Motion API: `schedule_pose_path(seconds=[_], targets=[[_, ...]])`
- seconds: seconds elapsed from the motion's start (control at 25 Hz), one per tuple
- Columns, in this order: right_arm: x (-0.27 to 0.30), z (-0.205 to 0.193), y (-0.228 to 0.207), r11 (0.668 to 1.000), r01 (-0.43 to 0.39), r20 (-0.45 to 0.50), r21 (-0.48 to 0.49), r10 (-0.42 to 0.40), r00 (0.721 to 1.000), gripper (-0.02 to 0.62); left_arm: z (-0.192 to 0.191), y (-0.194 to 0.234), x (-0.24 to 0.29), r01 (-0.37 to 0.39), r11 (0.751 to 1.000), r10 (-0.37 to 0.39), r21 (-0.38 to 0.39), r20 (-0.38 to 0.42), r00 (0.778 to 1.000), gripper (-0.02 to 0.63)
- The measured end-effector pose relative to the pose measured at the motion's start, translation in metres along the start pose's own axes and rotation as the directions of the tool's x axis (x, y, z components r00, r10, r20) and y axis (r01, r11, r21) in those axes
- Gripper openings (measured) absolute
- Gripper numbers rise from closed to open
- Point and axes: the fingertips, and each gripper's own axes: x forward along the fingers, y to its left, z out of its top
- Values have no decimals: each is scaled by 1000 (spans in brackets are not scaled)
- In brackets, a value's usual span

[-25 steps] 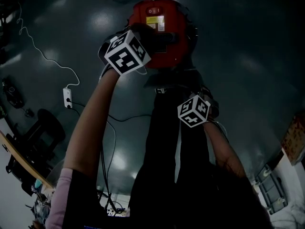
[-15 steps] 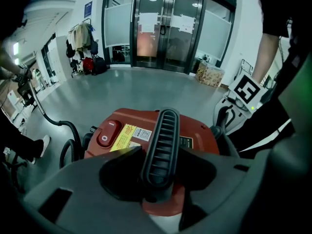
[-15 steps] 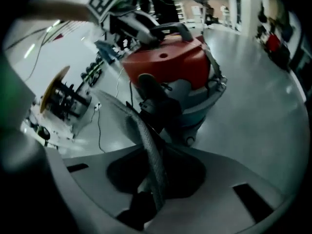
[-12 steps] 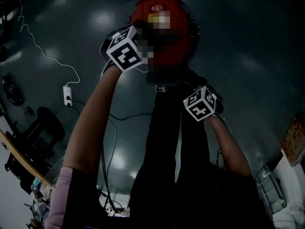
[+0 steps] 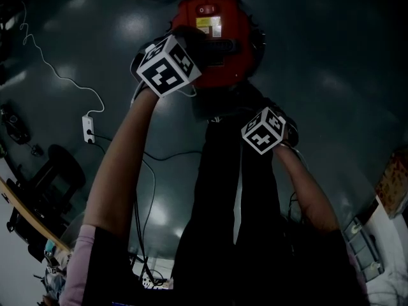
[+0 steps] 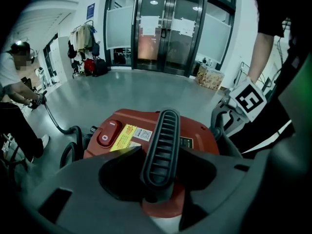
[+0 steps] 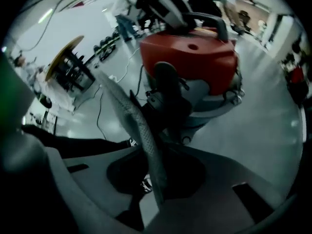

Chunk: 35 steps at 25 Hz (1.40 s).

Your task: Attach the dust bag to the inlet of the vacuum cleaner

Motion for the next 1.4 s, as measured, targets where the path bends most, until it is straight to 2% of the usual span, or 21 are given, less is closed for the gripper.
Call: schedule_pose_path(seconds=[0.08, 0.12, 0.16, 0.32, 0.48, 0.56, 0.64, 0.8, 1.0, 1.12, 1.24, 1.32, 1.4], targets=[[3, -1, -9, 985, 6, 14, 171, -8, 1000, 80, 0, 2, 1, 0, 1000, 0, -2, 4, 1000, 198], [5, 0, -12, 974, 10, 15, 224, -14, 1000, 80, 0, 3, 1, 0, 1000, 0, -2, 5, 1000, 198], [7, 0, -14, 973, 16, 14, 232, -20, 1000, 80, -1, 4, 1, 0, 1000, 1, -3, 4, 1000, 198], [3, 0, -9, 995, 30, 12, 93, -31, 999, 80, 0, 3, 2, 1, 1000, -1, -1, 0, 1000, 198], [0, -3, -5, 996, 48, -8, 75, -47, 999, 91, -2, 1, 1, 1, 1000, -1, -12, -16, 1000, 198], [-3, -4, -6, 996, 54, -19, 66, -52, 998, 149, -2, 2, -1, -3, 998, 2, -59, -3, 1000, 215], [-10, -6, -6, 996, 49, -18, 70, -48, 999, 170, 0, 2, -9, -22, 995, 24, -101, 16, 1000, 222], [-32, -8, -9, 995, 39, -14, 92, -38, 999, 172, 5, 7, -36, -84, 978, 99, -191, 72, 992, 221], [-75, 4, -2, 982, 6, 82, 186, -22, 996, 170, 13, -20, -74, -108, 955, 146, -276, 121, 982, 219], [-111, 16, 4, 970, -11, 165, 242, -30, 986, 170, 26, -52, -96, -102, 931, 169, -352, 165, 972, 164], [-146, 24, 13, 958, -45, 237, 284, -25, 971, 169, 45, -88, -118, -88, 892, 203, -444, 216, 955, 90], [-176, 30, 23, 952, -72, 285, 297, -16, 958, 169, 60, -111, -134, -82, 855, 236, -512, 243, 941, 55], [-204, 33, 34, 950, -95, 328, 296, -7, 945, 163, 75, -133, -151, -80, 806, 284, -586, 265, 922, 31]])
